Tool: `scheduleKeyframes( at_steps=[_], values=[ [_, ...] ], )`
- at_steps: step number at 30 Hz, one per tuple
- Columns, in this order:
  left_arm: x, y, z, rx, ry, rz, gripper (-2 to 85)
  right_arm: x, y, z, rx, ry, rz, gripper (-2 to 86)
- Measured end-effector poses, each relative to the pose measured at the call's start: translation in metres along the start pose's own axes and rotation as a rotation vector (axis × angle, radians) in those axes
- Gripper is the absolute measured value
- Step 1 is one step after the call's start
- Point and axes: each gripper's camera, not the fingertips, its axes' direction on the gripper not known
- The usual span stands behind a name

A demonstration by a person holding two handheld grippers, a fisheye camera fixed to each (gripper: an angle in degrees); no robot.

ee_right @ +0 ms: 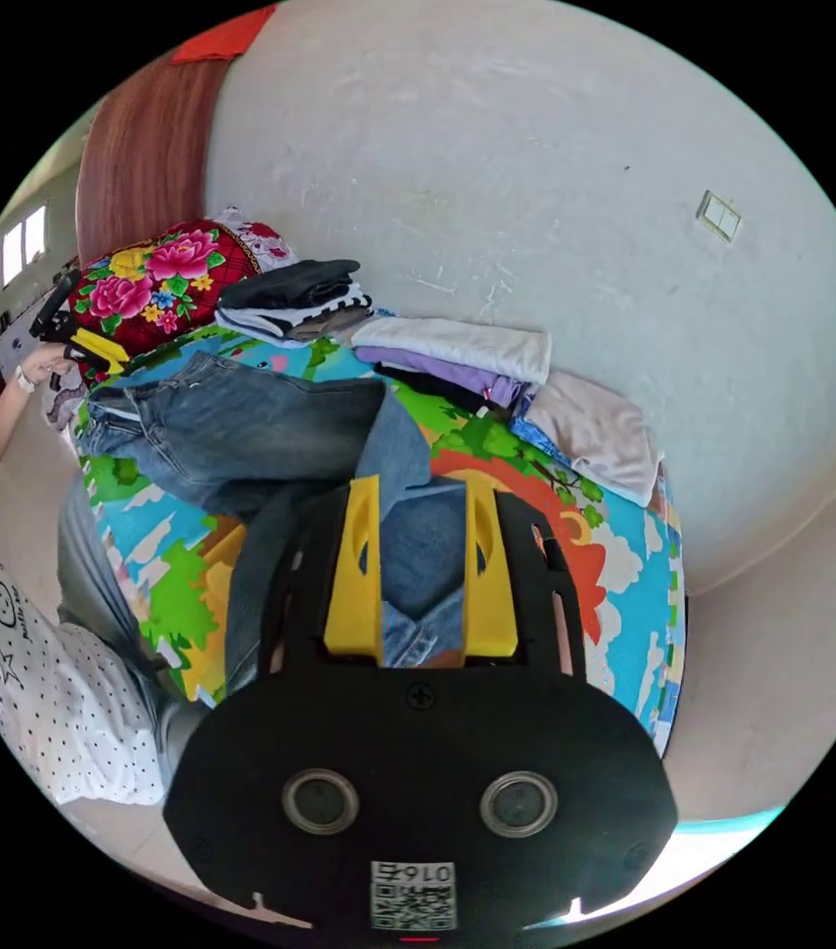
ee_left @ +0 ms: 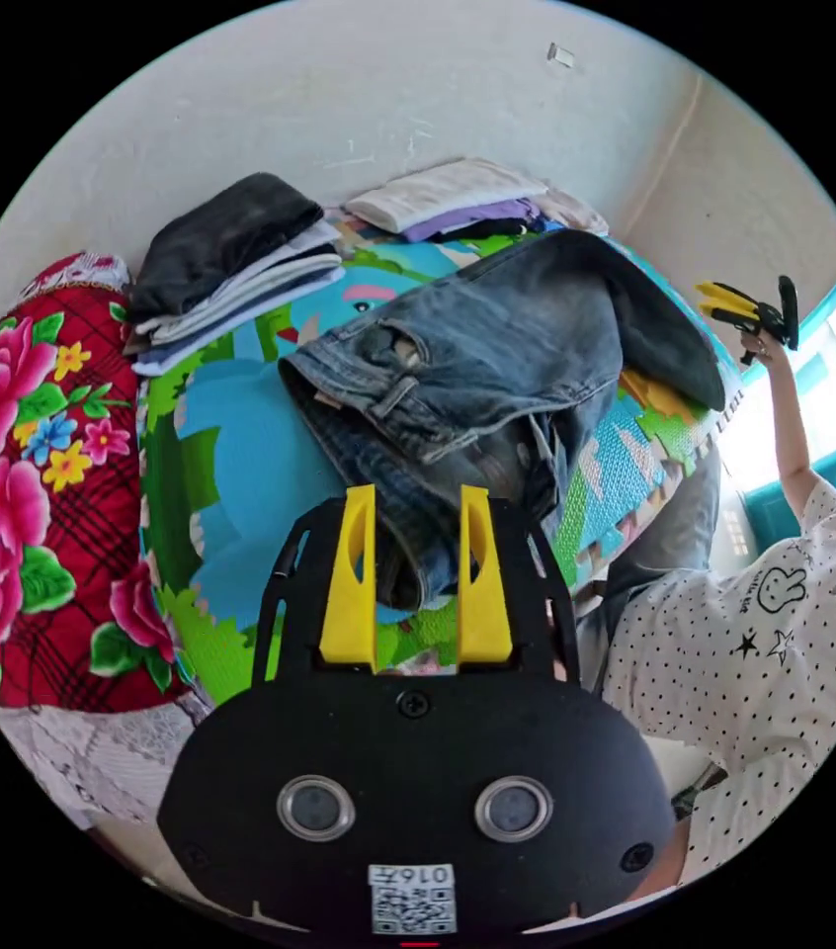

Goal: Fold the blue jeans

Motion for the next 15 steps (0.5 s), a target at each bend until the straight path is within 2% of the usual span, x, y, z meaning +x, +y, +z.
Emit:
scheduleKeyframes(
  at_steps=[4, 7, 9, 11, 13, 15],
  values=[
    [-0.022, 0.066, 0.063, 0.058, 0.198, 0.014, 19.0, -0.016, 0.07, 0.002, -0.021, -0.061, -0.031, 17.0],
    [-0.032, 0.09, 0.108, 0.12, 0.284, -0.007, 18.6, -0.031, 0.092, 0.01, -0.019, -0.07, -0.057, 17.3],
    [-0.033, 0.097, 0.143, 0.112, 0.297, -0.037, 17.5, -0.036, 0.094, 0.02, -0.035, -0.032, -0.069, 16.8],
    [-0.028, 0.104, 0.189, 0.098, 0.291, -0.07, 14.2, -0.038, 0.092, 0.028, -0.053, -0.079, -0.081, 15.2],
    [-0.02, 0.111, 0.221, 0.112, 0.316, -0.069, 10.8, -0.041, 0.088, 0.034, -0.057, -0.201, -0.135, 6.9],
    [-0.009, 0.12, 0.244, 0.145, 0.305, -0.05, 8.5, -0.044, 0.085, 0.038, -0.094, -0.101, -0.156, 1.3]
  ],
)
